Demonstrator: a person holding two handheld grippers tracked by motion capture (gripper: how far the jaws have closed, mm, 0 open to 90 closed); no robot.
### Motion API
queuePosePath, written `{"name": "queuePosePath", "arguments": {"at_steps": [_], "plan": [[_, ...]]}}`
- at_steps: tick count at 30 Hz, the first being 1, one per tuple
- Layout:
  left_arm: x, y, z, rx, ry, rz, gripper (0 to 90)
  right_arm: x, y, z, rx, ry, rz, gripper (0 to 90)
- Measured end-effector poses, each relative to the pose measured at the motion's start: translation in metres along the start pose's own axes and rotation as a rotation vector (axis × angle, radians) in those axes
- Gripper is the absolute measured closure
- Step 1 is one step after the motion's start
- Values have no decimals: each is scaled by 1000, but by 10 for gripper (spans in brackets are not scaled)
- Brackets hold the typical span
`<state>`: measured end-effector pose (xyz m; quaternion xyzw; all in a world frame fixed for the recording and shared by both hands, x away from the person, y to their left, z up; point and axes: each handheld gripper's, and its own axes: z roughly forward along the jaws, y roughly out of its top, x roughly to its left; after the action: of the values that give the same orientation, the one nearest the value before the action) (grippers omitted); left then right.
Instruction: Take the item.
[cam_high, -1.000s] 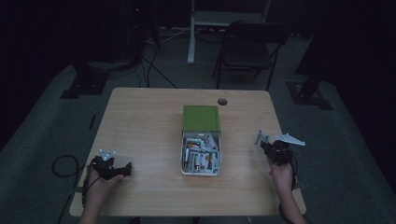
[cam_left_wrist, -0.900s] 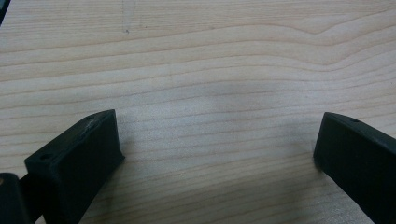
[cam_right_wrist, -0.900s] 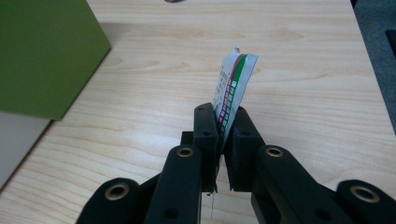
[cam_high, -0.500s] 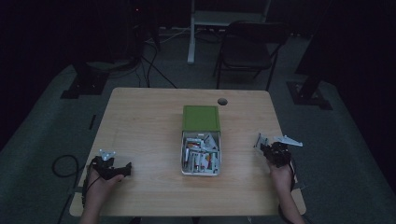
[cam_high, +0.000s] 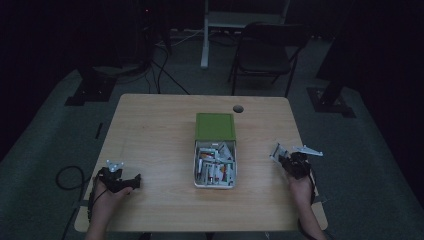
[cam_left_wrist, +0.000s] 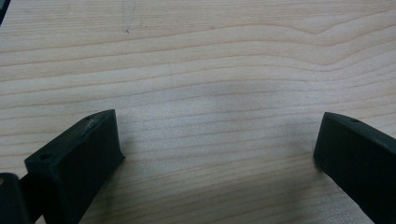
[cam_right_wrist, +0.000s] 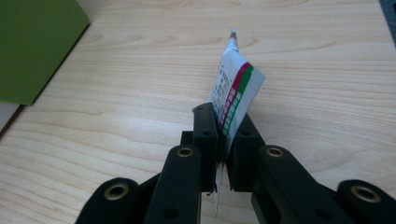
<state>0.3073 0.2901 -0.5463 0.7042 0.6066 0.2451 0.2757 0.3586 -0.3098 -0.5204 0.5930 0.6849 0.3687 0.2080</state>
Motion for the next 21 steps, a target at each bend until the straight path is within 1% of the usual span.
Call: {"name": "queuePosePath", "arguments": {"at_steps": [4,8,11,12,13,15,17,18,20,21], "plan": [[0,0,0,0,0,0,8,0,0,5,25,5,4,820],[0,0,0,0,0,0,9,-2,-1,8,47,8,16,686],[0,0,0,0,0,0,9,-4,-1,7,49,-1,15,585],[0,0,0,0,0,0,9,-4,-1,7,49,-1,15,585],[0,0,0,0,0,0,9,-4,0,5,46,-11,16,515],[0,0,0,0,0,0,9,-5,1,4,44,-15,21,475],[0,0,0,0,0,0,9,-6,1,4,45,-12,23,466],[0,0,0,0,0,0,9,-7,2,3,48,-11,24,432],[0,0,0,0,0,0,9,-8,1,3,62,-1,22,403],[0,0,0,0,0,0,9,-8,1,3,63,-3,19,390]]}}
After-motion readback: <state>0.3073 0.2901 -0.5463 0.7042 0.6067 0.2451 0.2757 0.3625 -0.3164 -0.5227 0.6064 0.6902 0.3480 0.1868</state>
